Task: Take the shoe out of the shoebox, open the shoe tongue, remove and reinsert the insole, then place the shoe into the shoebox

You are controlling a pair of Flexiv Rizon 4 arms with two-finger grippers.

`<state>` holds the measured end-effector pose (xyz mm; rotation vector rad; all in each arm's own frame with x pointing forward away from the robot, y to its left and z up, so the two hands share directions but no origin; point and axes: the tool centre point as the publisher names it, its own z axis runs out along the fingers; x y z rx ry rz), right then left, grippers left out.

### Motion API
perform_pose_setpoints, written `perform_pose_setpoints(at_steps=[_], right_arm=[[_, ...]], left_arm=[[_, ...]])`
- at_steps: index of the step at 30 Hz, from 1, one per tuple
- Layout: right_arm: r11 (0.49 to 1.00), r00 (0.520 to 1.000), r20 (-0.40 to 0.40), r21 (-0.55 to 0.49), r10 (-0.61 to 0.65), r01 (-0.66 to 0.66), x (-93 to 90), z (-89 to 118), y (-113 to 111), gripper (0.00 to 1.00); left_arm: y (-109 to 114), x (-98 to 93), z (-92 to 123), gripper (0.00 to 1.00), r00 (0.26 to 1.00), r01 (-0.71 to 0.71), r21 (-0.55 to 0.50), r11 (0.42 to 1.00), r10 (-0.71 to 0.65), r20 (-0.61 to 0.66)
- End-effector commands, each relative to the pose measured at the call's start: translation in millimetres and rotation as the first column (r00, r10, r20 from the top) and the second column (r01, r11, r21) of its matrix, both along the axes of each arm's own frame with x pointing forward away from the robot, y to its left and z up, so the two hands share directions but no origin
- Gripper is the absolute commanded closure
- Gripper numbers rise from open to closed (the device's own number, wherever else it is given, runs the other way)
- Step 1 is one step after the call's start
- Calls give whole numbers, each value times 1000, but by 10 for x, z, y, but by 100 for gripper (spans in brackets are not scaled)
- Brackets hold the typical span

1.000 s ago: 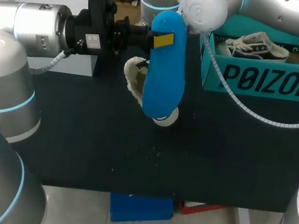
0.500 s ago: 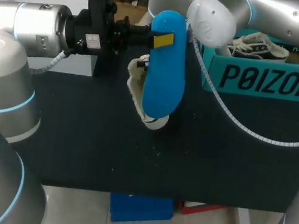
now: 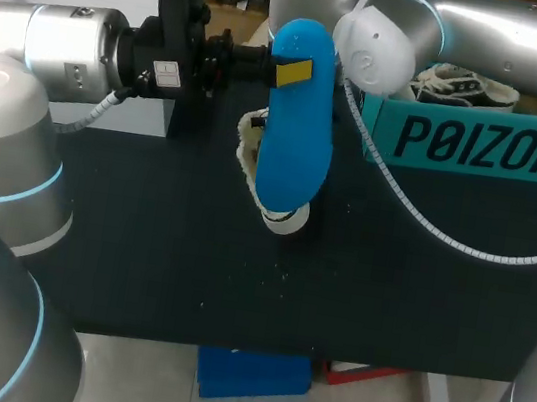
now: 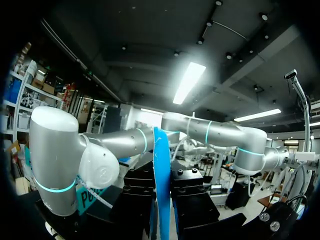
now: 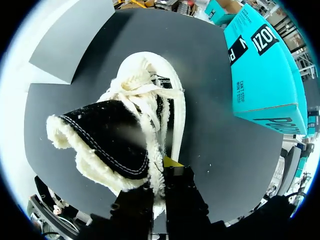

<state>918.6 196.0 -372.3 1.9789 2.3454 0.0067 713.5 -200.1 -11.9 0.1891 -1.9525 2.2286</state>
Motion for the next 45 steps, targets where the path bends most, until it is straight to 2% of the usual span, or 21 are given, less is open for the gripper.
perform_pose_setpoints(at_steps=[1,4,5,6,13,20,24,26,27,29,43,45], right_arm=[[1000,1000,-6,-8,-22,22,66,-113,41,100],[999,1000,-8,-14,-29,29,57,-154,29,100],[999,1000,-9,-15,-30,30,46,-159,24,70],[999,999,-11,-14,-35,35,37,-163,15,1],[995,996,-14,53,-84,84,-47,-82,-144,0],[968,990,-33,211,-134,138,-108,114,-275,0],[906,988,-67,394,-137,152,-161,213,-281,0],[844,991,-73,519,-115,137,-176,274,-271,0],[827,992,-71,548,-104,126,-180,297,-264,0],[756,997,-47,650,-53,71,-208,415,-230,0],[747,998,-45,662,-46,64,-214,452,-226,0],[691,992,-106,712,-69,124,-227,444,-326,0]], left_arm=[[-18,-5,2,100,1000,-3,4,1000,3,-1],[-18,-5,2,100,1000,-3,4,1000,3,-1],[-18,-5,2,100,1000,-3,4,1000,3,-1],[-18,-5,2,100,1000,-3,4,1000,3,-1],[-18,-5,2,100,1000,-3,4,1000,3,-1],[-18,-5,2,100,1000,-3,4,1000,3,-1],[-18,-5,2,100,1000,-3,4,1000,3,-1],[-18,-5,2,100,1000,-3,4,1000,3,-1],[-18,-5,2,100,1000,-3,4,1000,3,-1],[-18,-5,2,100,1000,-3,4,1000,3,-1],[-18,-5,2,100,1000,-3,4,1000,3,-1],[-18,-5,2,100,1000,-3,4,1000,3,-1]])
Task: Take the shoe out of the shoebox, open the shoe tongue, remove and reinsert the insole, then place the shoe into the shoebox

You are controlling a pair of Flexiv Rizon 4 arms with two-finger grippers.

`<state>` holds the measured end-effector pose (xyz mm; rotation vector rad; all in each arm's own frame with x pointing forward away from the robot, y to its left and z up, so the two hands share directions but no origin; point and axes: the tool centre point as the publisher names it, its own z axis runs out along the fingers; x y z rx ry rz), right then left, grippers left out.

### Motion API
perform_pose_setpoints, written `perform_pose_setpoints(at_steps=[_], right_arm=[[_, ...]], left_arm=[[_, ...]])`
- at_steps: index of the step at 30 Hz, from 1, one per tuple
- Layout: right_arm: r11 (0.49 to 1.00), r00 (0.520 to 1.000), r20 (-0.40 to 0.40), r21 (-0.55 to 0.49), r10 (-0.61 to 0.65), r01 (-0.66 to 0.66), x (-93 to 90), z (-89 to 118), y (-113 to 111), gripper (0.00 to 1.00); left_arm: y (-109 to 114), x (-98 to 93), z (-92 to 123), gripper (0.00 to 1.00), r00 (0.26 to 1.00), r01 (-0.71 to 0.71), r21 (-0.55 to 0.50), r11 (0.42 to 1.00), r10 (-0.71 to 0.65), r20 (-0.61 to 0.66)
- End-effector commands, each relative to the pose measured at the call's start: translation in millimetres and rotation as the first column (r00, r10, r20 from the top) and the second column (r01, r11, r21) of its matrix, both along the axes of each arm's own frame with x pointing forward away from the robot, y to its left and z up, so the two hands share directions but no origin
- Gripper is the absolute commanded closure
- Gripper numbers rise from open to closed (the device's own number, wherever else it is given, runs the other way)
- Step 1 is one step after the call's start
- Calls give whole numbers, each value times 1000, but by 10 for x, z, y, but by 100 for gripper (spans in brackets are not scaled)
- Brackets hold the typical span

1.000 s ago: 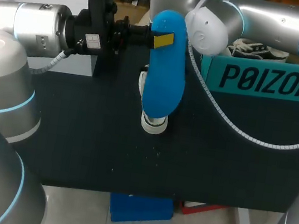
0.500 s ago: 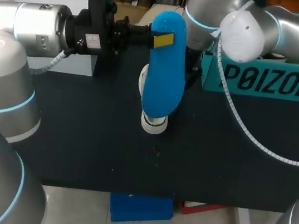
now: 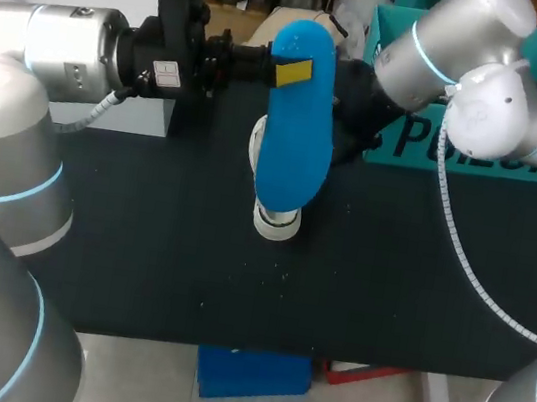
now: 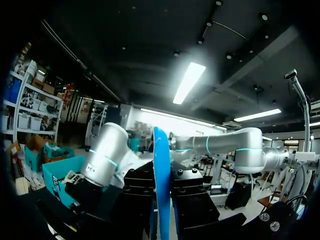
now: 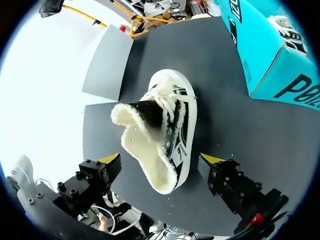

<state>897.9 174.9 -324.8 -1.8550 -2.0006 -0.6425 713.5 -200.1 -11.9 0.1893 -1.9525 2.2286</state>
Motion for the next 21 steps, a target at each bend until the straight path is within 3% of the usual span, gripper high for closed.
perform_pose_setpoints(at_steps=[1,7,11,14,15,21], right_arm=[[974,997,-72,222,-23,39,-8,-4,-141,0],[930,994,-100,357,-51,84,47,195,-207,0],[900,993,-108,425,-57,98,66,310,-212,0],[871,992,-114,481,-54,103,55,397,-200,0],[862,992,-118,497,-51,103,42,422,-194,0],[856,992,-113,507,-53,104,33,450,-190,0]], left_arm=[[-18,-5,2,100,1000,-3,4,1000,3,-1],[-18,-5,2,100,1000,-3,4,1000,3,-1],[-127,-76,-11,100,934,9,152,988,-62,352],[-189,-173,-65,100,818,-40,213,976,-90,568],[-197,-189,-76,100,787,-67,184,981,-61,614],[-200,-197,-97,100,779,-68,174,982,-57,624]])
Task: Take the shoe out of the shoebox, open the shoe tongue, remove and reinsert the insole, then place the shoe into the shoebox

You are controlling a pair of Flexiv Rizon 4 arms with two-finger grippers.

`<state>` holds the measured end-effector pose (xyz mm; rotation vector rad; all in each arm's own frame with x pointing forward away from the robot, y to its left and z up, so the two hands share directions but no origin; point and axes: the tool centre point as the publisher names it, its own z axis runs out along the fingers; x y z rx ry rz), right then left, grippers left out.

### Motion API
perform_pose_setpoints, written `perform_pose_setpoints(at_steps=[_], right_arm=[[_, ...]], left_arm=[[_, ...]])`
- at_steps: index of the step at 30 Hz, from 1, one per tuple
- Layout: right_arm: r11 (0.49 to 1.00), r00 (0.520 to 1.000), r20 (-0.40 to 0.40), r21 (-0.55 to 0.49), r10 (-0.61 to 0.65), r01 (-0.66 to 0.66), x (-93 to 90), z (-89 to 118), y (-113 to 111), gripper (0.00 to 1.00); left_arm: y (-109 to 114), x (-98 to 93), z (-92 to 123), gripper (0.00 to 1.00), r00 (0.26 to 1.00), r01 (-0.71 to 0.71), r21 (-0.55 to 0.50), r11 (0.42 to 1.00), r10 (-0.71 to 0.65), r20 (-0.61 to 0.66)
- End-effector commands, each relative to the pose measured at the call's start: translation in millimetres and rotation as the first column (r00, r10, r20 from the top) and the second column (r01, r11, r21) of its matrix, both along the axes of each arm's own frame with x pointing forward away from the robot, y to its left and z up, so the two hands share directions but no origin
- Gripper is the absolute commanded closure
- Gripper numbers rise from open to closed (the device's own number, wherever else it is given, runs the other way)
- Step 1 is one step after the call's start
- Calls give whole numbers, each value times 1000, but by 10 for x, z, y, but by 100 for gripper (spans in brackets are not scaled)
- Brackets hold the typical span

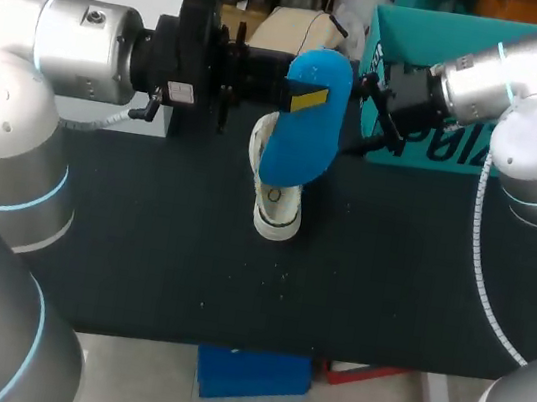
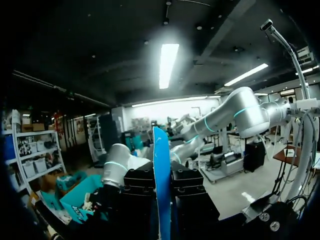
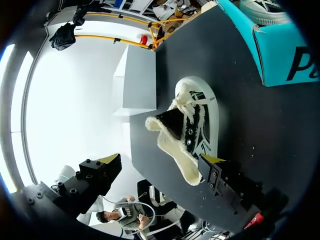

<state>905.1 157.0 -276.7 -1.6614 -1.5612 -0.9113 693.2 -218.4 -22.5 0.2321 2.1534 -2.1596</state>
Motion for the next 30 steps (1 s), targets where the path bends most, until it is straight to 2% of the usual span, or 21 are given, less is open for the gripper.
perform_pose_setpoints(at_steps=[1,11,12,13,14,15,18,21,22,30], right_arm=[[996,1000,10,88,-8,7,-39,-30,-11,0],[996,1000,10,88,-8,7,-39,-30,-11,0],[996,1000,10,88,-8,7,-39,-30,-11,0],[996,1000,10,88,-8,7,-39,-30,-11,0],[996,1000,10,88,-8,7,-39,-30,-11,0],[996,1000,10,88,-8,7,-39,-30,-11,0],[996,1000,10,88,-8,7,-39,-30,-11,0],[996,1000,10,88,-8,7,-39,-30,-11,0],[996,1000,10,88,-8,7,-39,-30,-11,0],[996,1000,10,88,-8,7,-39,-30,-11,0]], left_arm=[[-18,6,9,100,956,-16,67,998,-4,294],[-18,6,9,100,956,-16,67,998,-4,294],[-56,-106,79,100,898,-74,185,980,-16,440],[-93,-244,120,100,791,-101,224,969,-58,609],[-126,-364,114,100,717,-77,168,983,-63,695],[-145,-498,72,100,618,-119,203,972,-88,781],[-195,-759,-181,100,498,-78,211,974,-145,855],[-206,-918,-433,100,459,-69,183,981,-131,878],[-207,-909,-530,100,456,-94,219,971,-153,877],[-207,-909,-530,100,456,-94,219,971,-153,877]])
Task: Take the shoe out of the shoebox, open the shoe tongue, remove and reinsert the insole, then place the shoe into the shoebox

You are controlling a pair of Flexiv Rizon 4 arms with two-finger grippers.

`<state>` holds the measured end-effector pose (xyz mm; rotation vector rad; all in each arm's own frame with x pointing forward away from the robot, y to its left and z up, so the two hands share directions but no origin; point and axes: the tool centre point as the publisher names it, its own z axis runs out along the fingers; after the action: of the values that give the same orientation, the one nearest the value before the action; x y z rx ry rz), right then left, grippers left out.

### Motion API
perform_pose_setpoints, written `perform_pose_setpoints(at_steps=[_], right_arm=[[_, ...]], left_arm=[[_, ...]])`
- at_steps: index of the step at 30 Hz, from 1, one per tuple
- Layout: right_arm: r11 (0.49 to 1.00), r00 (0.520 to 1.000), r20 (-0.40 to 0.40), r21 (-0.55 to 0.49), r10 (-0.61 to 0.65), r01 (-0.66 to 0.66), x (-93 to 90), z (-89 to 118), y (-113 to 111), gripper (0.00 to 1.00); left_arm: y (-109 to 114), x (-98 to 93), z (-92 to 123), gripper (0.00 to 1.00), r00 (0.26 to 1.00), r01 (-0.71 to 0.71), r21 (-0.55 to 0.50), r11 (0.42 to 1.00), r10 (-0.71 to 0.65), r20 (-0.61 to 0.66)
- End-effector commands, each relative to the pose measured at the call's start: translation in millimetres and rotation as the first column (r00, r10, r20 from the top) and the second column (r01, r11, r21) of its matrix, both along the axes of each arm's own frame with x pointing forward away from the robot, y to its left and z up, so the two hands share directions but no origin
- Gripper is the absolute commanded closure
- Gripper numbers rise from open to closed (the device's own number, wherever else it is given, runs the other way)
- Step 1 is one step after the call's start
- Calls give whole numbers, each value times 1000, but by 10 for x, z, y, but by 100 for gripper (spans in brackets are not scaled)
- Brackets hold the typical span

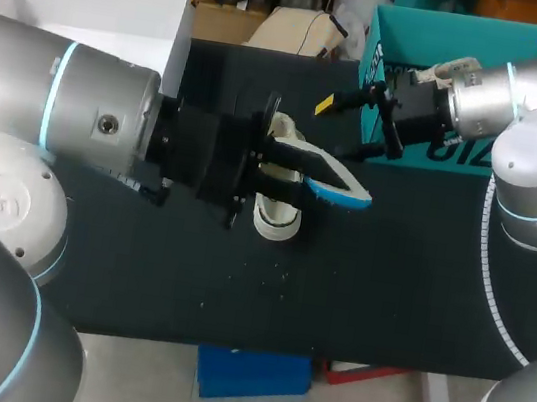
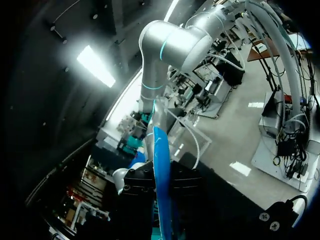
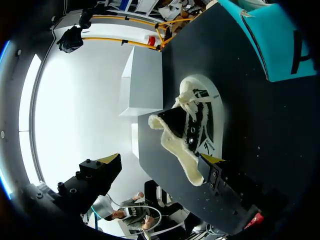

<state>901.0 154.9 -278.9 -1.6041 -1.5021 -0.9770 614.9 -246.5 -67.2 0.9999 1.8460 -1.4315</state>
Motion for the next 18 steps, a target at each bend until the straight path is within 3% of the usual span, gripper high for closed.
perform_pose_setpoints(at_steps=[1,9,11,18], right_arm=[[1000,1000,1,1,-2,2,2,-9,9,0],[1000,1000,1,1,-2,2,2,-9,9,0],[1000,1000,1,1,-2,2,2,-9,9,0],[1000,1000,1,1,-2,2,2,-9,9,0]], left_arm=[[74,-125,-83,100,964,-2,27,1000,-5,265],[74,-125,-83,100,964,-2,27,1000,-5,265],[43,-202,-61,100,938,-2,49,999,-15,346],[55,-219,-499,100,872,7,5,1000,-8,490]])
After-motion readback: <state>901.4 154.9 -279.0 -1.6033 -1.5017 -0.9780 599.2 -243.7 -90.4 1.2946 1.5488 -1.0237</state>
